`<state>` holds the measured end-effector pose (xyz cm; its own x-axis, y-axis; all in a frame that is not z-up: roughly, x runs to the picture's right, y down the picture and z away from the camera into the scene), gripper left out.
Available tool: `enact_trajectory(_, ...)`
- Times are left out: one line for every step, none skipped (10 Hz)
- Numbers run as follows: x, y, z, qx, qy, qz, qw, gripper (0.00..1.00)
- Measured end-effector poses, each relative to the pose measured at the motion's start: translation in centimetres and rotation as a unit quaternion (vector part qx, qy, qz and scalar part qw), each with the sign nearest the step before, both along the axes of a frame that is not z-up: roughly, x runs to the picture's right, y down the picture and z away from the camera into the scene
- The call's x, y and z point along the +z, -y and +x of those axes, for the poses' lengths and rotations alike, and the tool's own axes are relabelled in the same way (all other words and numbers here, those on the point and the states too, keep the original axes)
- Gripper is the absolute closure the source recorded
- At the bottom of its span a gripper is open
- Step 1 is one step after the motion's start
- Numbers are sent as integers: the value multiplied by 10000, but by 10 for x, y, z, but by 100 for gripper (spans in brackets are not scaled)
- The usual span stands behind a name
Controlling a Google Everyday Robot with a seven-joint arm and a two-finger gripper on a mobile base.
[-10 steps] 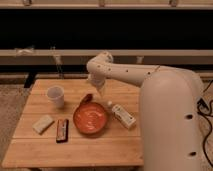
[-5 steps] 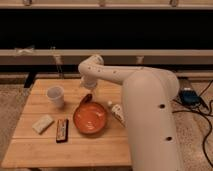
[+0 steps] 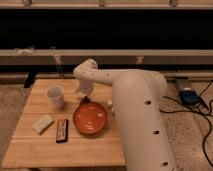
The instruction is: Place the pepper on the white sponge
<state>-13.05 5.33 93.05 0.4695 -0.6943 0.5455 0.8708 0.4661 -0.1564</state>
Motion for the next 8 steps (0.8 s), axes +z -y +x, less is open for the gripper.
enact_trajectory(1, -4, -2, -50, -7, -31, 10000, 32)
enact_trajectory(3, -8, -5, -117, -14, -73, 9999, 44)
enact_trajectory(4, -11, -7, -156, -20, -98, 9998, 51)
enact_trajectory(6, -14, -7, -206, -51, -132, 9997, 63)
enact_trajectory(6, -15, -6, -225, -82, -146, 9996, 72)
enact_trajectory(7, -15, -5, -223, -127, -162, 9995, 83)
enact_trajectory(5, -14, -3, -217, -173, -149, 9995, 91)
enact_trajectory(0, -8, 2, -189, -238, -88, 9995, 98)
